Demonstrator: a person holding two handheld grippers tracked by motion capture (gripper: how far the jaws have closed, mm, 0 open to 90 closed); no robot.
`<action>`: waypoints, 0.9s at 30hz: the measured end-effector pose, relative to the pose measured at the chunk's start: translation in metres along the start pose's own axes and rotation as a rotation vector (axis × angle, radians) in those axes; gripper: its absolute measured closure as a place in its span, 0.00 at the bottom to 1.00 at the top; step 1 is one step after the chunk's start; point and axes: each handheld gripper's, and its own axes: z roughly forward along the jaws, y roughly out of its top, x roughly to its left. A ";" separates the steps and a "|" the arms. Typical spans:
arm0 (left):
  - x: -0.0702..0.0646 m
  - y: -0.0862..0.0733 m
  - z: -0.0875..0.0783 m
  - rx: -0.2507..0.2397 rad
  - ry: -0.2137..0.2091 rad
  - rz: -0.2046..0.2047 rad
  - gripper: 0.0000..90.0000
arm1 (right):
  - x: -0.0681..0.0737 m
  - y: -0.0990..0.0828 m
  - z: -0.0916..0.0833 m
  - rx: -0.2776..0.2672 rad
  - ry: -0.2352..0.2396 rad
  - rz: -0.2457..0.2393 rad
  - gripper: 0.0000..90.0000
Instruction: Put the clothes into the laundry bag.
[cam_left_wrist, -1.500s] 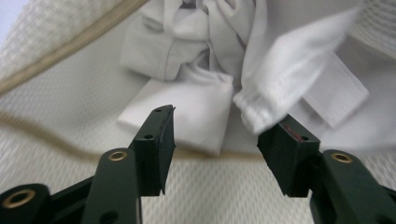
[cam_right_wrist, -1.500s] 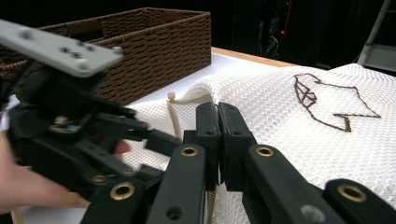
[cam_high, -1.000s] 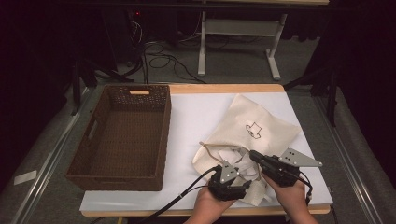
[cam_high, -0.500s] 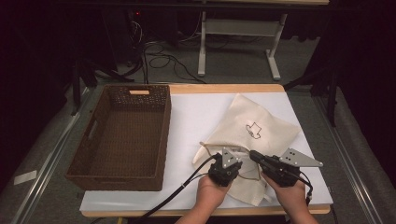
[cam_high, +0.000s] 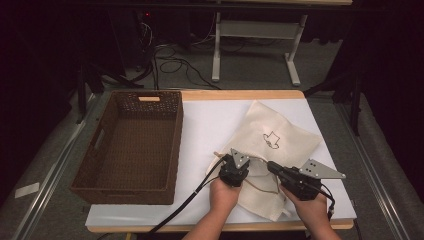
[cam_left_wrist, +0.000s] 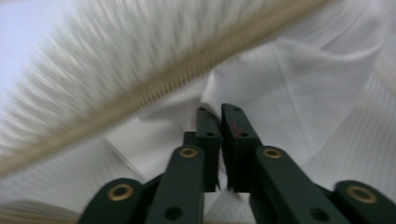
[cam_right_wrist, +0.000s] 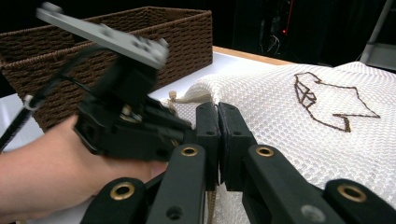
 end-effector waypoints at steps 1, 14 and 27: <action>0.001 -0.002 0.002 0.019 -0.005 -0.008 0.89 | 0.000 0.000 0.000 0.001 0.000 0.001 0.99; 0.009 -0.016 -0.025 -0.009 -0.051 -0.005 0.64 | 0.001 0.000 0.001 0.005 0.000 0.002 0.99; -0.011 -0.008 -0.010 -0.006 -0.091 0.025 0.93 | 0.002 -0.002 0.002 0.011 0.003 -0.003 0.99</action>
